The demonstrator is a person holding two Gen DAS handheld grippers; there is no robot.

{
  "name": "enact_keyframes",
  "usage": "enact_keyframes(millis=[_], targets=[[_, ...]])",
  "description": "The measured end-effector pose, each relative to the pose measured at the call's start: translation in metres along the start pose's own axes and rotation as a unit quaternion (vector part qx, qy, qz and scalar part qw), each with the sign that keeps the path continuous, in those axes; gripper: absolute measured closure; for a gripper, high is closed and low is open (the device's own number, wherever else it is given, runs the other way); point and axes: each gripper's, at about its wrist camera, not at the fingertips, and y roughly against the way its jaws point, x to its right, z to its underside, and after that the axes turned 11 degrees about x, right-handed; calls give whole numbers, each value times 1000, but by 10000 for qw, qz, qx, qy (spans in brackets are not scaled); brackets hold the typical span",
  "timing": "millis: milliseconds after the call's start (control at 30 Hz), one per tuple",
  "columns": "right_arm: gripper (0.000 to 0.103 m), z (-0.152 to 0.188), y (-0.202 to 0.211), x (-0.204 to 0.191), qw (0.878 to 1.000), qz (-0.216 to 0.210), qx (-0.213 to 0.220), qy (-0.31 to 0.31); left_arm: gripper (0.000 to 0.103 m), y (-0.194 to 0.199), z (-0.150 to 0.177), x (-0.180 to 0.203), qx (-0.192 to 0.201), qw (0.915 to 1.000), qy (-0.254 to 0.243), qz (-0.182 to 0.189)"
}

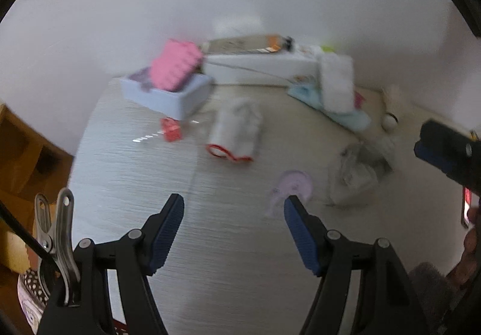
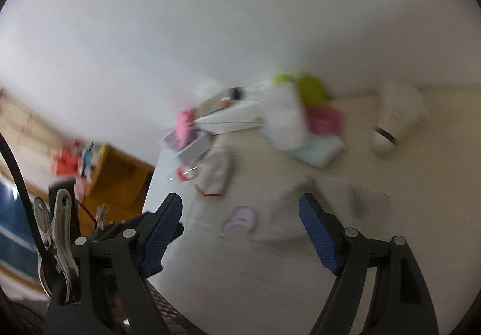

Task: Collect trash
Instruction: 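Move both open grippers toward the pink plastic disc and grey cloth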

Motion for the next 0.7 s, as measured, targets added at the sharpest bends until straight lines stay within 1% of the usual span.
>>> enact_keyframes(millis=[33,100,200,333,400,467,533,600,633,700], targets=[[23,0,5,10,9999,34,32,-124,30,-2,1,4,-25,10000,-58,49],[28,2,9,20,9997,55,20,-229,30,-6,2,15,-19,9996,-257,75],[34,8,7,29,9994,215,-104,-233,30,-15,3,24,-35,9989,-450,133],[35,18,-6,30,9986,445,-277,-114,30,-38,8,36,-123,9977,-650,129],[39,22,-12,28,9983,439,-369,-45,30,-51,11,40,-274,9973,-679,112],[40,25,-20,23,9981,363,-507,25,30,-59,15,42,-355,9969,-668,211],[40,28,-28,23,9976,372,-592,-2,30,-66,21,45,-399,9957,-811,197],[40,31,-37,30,9958,618,-674,-103,28,-67,23,44,-337,9959,-788,280],[40,32,-39,33,9950,700,-695,-160,28,-68,24,43,-346,9959,-772,315],[40,31,-40,37,9925,1010,-678,-129,28,-70,24,40,-379,9957,-709,469]])
